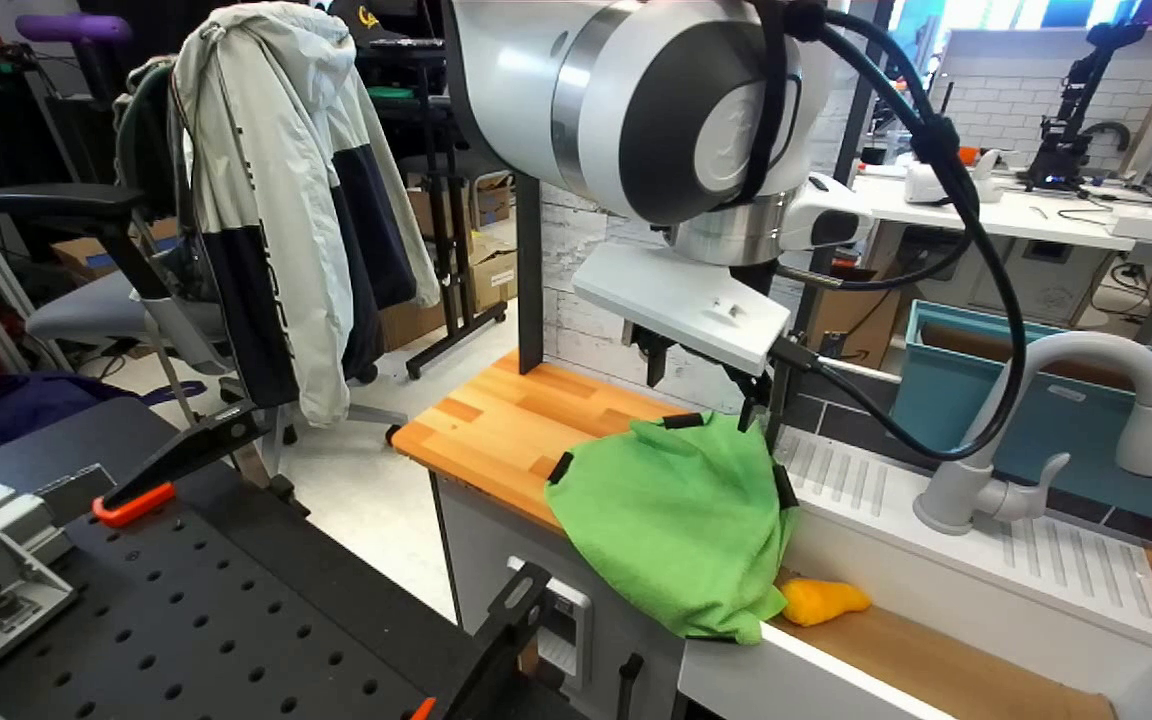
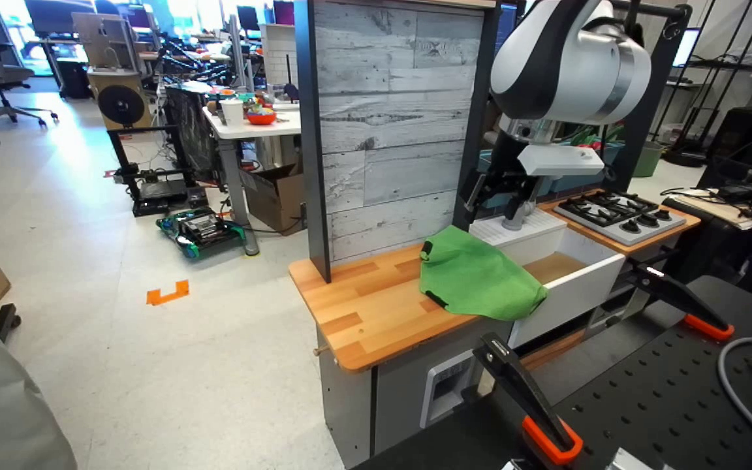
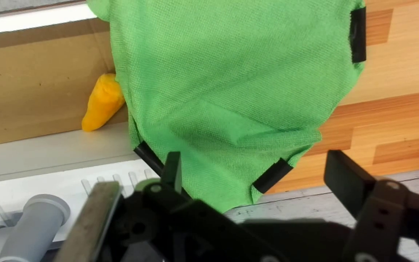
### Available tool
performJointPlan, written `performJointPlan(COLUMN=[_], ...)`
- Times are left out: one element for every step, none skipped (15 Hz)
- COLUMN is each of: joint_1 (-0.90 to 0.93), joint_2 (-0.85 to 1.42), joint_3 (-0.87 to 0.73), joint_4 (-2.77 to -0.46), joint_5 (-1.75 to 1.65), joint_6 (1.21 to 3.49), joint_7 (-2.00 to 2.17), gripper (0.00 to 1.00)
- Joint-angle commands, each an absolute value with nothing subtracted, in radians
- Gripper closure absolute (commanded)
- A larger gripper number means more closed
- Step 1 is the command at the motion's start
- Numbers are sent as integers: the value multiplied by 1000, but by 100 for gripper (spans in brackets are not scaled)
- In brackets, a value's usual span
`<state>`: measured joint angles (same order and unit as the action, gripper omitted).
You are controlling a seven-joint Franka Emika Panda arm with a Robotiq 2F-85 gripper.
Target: Push the green towel to the right.
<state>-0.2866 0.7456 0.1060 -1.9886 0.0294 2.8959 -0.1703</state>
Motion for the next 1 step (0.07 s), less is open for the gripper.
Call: performJointPlan(joint_1=[-278], joint_2=[745], joint_3=[99], joint_4=[-1987], joint_5=[41], joint_6=[2894], joint_7=[-177], gripper=[0])
